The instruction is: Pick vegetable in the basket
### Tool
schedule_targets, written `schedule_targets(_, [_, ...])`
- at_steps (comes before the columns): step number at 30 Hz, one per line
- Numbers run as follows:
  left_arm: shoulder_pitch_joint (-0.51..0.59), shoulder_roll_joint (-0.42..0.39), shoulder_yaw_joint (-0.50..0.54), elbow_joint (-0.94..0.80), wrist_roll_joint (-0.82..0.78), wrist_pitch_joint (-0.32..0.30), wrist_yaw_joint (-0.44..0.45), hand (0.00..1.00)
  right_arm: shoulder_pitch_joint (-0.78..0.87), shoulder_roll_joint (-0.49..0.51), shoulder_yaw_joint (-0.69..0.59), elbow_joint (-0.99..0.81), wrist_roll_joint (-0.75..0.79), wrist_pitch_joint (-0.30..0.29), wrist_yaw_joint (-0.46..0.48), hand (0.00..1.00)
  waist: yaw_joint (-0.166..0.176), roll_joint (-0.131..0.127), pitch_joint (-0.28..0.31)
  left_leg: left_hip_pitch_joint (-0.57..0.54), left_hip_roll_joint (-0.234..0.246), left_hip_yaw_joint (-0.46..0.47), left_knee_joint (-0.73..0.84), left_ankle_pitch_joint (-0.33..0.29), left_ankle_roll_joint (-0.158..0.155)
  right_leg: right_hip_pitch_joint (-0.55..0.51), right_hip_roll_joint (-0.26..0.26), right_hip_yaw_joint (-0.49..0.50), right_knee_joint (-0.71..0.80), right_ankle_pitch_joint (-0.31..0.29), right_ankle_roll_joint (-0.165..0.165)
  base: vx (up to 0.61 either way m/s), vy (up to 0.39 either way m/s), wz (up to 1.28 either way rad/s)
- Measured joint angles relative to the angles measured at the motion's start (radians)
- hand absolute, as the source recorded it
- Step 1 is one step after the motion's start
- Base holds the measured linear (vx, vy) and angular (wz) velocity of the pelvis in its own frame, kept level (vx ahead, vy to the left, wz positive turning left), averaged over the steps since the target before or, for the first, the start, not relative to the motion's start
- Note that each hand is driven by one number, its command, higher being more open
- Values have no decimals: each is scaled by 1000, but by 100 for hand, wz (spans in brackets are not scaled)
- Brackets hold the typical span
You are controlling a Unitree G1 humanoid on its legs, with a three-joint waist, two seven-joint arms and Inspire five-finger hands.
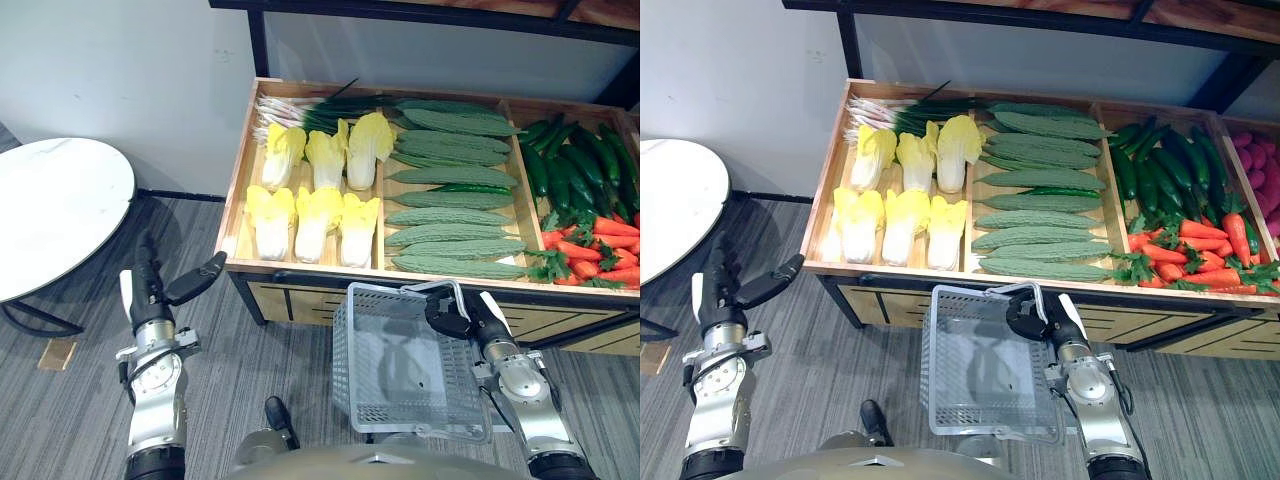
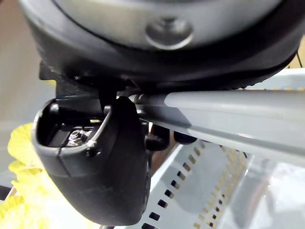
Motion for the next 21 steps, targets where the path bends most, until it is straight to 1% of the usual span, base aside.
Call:
schedule_targets(9, [-10, 5, -121, 1, -18, 0, -47, 100, 9, -18, 8, -32, 2, 0, 20, 0, -5, 1, 0, -2, 8, 21, 0, 0, 0, -16, 9, 20, 1, 1, -1, 14, 2, -8])
schedule_targets(16, [-14, 5, -155, 24, -61, 0, -53, 100, 11, -33, 18, -62, 3, 0, 24, 0, -8, 8, 4, -18, 8, 36, 0, -1, 1, -42, 9, 39, 3, 4, 1, 9, 12, -6])
schedule_targets(17, [-21, 8, -156, 40, -61, 2, -58, 100, 10, -43, 26, -63, 4, 0, 24, 0, -6, 12, 4, -17, 8, 38, 0, -1, 1, -43, 10, 42, 3, 4, 1, 16, 7, -6])
schedule_targets(18, [-39, 22, -149, 49, -61, 18, -74, 100, 9, -50, 26, -64, 4, 0, 25, 0, -2, 15, 5, -17, 9, 40, 0, -2, 0, -43, 10, 42, 4, 4, 1, 14, 6, -5])
schedule_targets(19, [-94, 125, -131, 65, -61, 63, -114, 100, 4, -79, 34, -68, 4, 0, 36, 0, -2, 19, 7, -18, 11, 40, 0, -1, 0, -45, 10, 42, 4, 5, 1, 5, 2, -5])
schedule_targets(20, [-165, 250, -126, 129, -126, 63, -139, 100, 7, -113, 49, -74, 12, 0, 49, 0, 2, 23, 9, -15, 13, 42, 0, 0, -2, -45, 9, 46, 2, 11, 6, -8, -8, -15])
schedule_targets(21, [-374, 479, -153, 361, -266, 53, -159, 100, 5, -154, 76, -73, 44, 1, 55, 0, 21, 27, 12, -16, 23, 53, 0, 5, -4, -53, 21, 58, 5, 15, 3, -19, -19, -20])
